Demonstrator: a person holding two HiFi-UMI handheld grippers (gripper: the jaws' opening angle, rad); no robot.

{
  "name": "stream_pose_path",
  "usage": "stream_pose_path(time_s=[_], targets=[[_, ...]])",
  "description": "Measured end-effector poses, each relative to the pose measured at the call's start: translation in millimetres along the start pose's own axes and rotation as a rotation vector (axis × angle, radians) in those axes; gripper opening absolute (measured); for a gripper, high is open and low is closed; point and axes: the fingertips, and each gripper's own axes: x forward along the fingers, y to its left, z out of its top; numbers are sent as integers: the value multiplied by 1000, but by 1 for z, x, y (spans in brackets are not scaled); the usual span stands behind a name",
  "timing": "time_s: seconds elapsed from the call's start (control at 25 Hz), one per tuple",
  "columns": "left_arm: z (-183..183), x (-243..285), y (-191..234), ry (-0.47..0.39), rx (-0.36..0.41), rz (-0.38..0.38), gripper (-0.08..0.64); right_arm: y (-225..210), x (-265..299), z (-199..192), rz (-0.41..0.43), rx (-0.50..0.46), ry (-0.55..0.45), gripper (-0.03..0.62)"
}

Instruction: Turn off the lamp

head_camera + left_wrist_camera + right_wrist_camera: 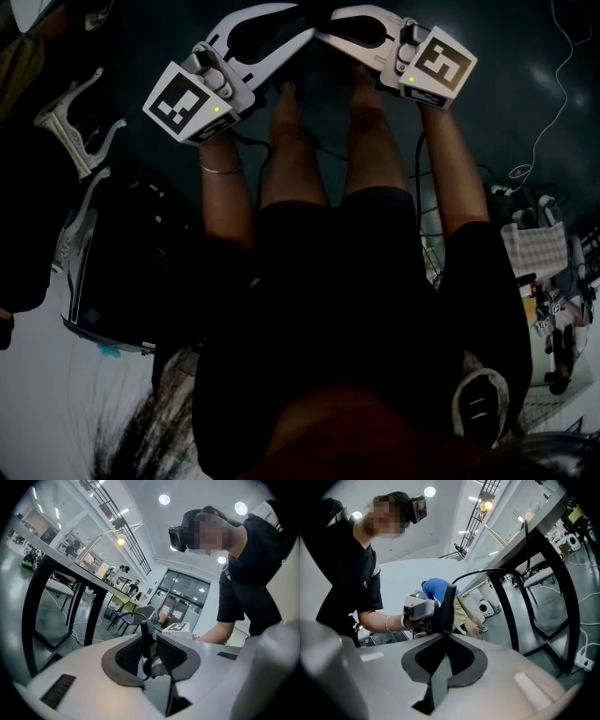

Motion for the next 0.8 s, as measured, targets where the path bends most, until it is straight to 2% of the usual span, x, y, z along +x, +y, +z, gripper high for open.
stream_pose_path(time_s=[0.2,0.32,0.44,0.64,0.8], targets=[[4,2,1,-27,-52,-7,78,0,0,-2,-1,-73,48,3],[6,2,1,-34,-19,-2,78,0,3,2,-5,-87,42,3],[8,1,2,-47,-20,12,77,1,5,3,-9,-97,48,3],[5,0,1,-10,18,6,77,1,4,3,-11,-102,55,3],[6,1,1,-23,17,13,77,1,5,3,-17,-100,58,3]])
